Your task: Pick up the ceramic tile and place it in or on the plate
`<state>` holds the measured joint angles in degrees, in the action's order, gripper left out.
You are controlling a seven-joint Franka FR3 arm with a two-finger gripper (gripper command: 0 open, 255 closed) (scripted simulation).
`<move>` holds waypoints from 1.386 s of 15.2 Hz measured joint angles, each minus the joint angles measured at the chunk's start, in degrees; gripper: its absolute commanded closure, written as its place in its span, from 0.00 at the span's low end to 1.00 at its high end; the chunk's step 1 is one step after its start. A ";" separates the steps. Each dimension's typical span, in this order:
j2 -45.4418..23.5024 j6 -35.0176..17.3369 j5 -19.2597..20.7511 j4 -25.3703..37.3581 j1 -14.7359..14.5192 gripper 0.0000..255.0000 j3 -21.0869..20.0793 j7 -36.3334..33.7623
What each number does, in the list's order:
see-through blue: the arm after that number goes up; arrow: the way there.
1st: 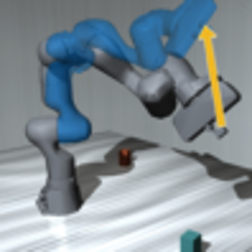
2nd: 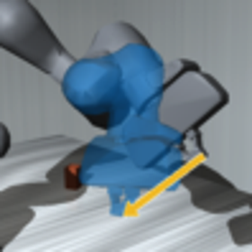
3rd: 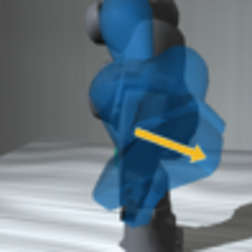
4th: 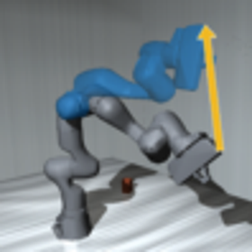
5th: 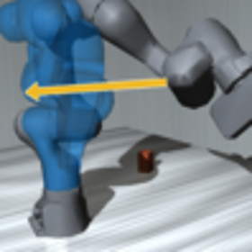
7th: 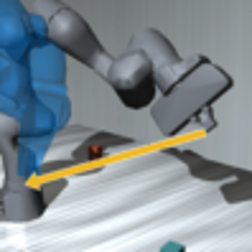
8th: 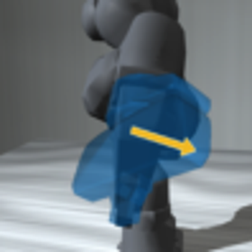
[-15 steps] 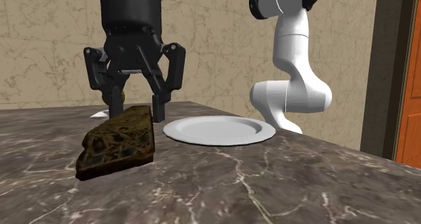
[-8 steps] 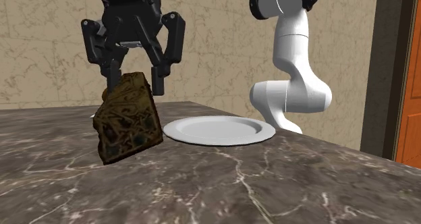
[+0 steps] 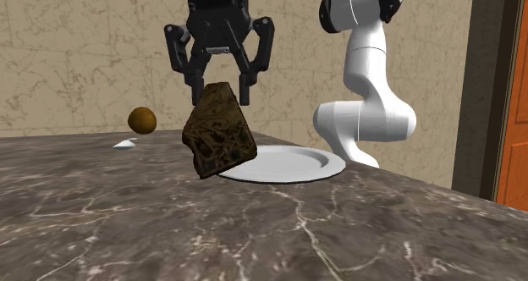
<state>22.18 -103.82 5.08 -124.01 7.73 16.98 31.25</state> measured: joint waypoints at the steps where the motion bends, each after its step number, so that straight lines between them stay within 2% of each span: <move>1: 2.19 0.05 0.41 -2.14 0.16 1.00 -0.48 -0.61; 7: 16.51 4.41 1.94 -12.12 1.55 1.00 -3.68 -3.64; 9: 19.24 4.12 2.28 -14.53 1.94 1.00 -4.10 -4.09; 21: 19.68 -4.38 3.26 -24.16 2.57 1.00 -3.09 -4.12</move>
<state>41.86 -108.20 8.34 -148.17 10.29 13.89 27.13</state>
